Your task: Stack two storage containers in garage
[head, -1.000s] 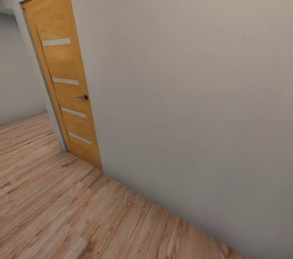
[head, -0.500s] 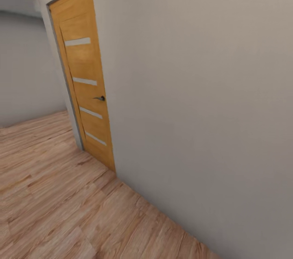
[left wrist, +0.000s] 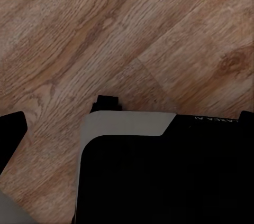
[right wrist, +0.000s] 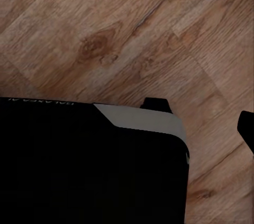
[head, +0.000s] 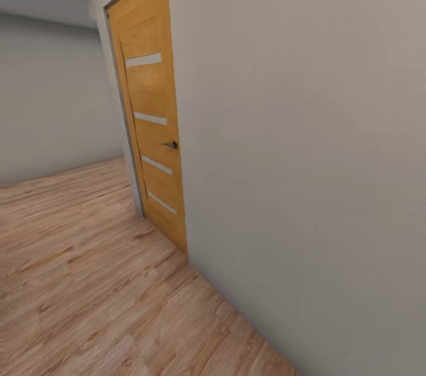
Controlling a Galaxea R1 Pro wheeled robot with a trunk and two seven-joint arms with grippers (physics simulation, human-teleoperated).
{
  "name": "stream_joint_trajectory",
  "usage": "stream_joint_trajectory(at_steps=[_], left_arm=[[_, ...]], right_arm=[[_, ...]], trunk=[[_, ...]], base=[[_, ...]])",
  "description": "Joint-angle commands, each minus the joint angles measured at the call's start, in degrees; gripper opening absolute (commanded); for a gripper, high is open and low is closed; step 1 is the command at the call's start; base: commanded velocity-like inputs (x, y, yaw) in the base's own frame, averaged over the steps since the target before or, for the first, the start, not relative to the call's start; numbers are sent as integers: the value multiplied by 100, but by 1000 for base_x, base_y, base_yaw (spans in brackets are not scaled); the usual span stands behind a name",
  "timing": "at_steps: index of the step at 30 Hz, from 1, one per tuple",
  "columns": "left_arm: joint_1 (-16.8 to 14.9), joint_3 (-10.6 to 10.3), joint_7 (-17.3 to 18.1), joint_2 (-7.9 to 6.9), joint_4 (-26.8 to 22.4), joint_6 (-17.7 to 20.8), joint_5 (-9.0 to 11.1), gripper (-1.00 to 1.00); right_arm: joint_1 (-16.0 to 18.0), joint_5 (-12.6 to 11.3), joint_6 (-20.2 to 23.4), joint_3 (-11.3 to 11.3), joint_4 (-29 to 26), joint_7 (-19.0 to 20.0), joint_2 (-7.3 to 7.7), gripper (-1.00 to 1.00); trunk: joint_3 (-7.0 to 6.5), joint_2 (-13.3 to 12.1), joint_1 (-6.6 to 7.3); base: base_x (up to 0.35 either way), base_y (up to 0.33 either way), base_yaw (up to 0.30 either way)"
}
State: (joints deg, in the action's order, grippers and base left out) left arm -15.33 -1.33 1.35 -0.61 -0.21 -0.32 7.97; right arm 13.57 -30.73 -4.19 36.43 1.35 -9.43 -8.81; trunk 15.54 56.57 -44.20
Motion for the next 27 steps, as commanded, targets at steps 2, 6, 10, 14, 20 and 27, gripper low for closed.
stream_joint_trajectory(at_steps=[2, 6, 10, 14, 20, 27], left_arm=[[-5, -17, 14, -1, 3, -3, 56, 100], [-5, -17, 14, -1, 3, -3, 56, 100], [-5, -17, 14, -1, 3, -3, 56, 100], [-5, -17, 14, -1, 3, -3, 56, 100], [-5, -17, 14, -1, 3, -3, 56, 100], [-5, -17, 14, -1, 3, -3, 56, 100]], right_arm=[[5, -56, -29, 48, 14, -6, -5, 100], [5, -53, -29, 48, 14, -6, -4, 100], [5, -48, -29, 48, 14, -6, -6, 100], [5, -48, -29, 48, 14, -6, -5, 100], [5, -47, -29, 48, 14, -6, -6, 100], [5, -47, -29, 50, 14, -5, -6, 100]], trunk=[[7, 4, -3], [7, 4, -3], [7, 4, -3], [7, 4, -3], [7, 4, -3], [7, 4, -3]], base=[[266, 0, 269], [259, 0, 269], [251, 0, 269], [249, 0, 269], [247, 0, 269], [226, 0, 103]])
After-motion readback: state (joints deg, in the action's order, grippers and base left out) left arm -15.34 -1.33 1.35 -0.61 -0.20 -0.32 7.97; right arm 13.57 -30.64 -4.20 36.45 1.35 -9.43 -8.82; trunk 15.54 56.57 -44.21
